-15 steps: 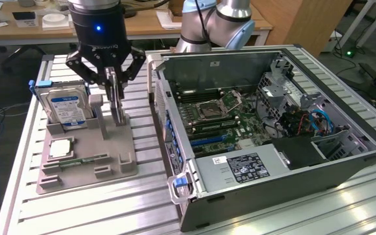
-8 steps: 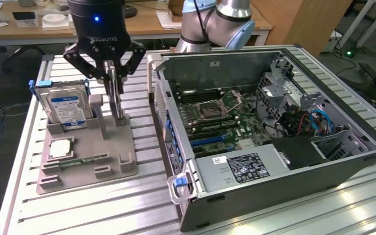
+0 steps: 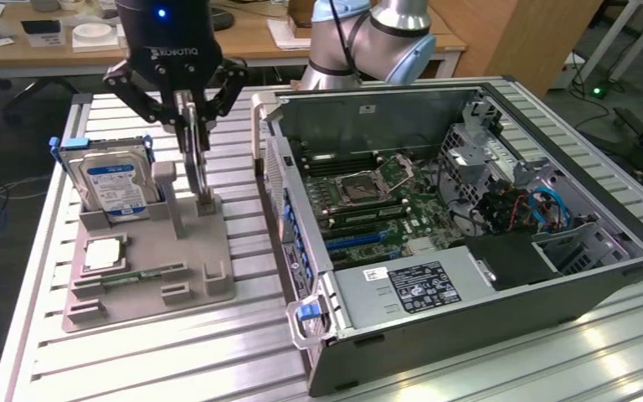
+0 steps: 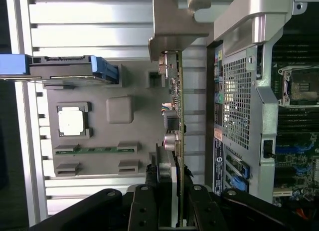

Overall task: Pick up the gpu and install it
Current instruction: 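Pick up the gpu and move the gpu toward the slot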

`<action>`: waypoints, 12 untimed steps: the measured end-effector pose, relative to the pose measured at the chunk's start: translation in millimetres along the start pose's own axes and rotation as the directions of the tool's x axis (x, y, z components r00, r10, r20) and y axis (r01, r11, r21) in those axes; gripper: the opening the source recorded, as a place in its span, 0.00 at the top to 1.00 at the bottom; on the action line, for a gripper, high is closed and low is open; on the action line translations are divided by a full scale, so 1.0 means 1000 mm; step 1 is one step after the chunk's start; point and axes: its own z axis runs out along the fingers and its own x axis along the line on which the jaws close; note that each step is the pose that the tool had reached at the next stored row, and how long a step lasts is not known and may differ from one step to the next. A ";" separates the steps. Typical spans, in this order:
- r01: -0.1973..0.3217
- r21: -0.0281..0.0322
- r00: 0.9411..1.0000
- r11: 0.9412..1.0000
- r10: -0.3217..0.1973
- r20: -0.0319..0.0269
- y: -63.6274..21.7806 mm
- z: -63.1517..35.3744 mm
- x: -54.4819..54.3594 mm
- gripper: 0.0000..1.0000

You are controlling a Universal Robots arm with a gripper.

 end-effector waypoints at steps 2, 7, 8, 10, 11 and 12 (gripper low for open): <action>0.000 0.000 1.000 1.000 0.000 0.000 -0.0001 -0.0039 0.000 0.72; 0.000 0.000 1.000 1.000 0.000 0.000 -0.0003 -0.0099 0.000 0.72; 0.000 0.000 1.000 1.000 0.000 0.000 -0.0003 -0.0098 0.000 0.72; 0.000 0.000 1.000 1.000 0.000 0.000 -0.0003 -0.0099 0.000 0.72; 0.000 0.000 1.000 1.000 0.000 0.000 -0.0003 -0.0099 0.000 0.72; 0.000 0.001 1.000 1.000 0.000 0.000 -0.0004 -0.0101 0.000 0.72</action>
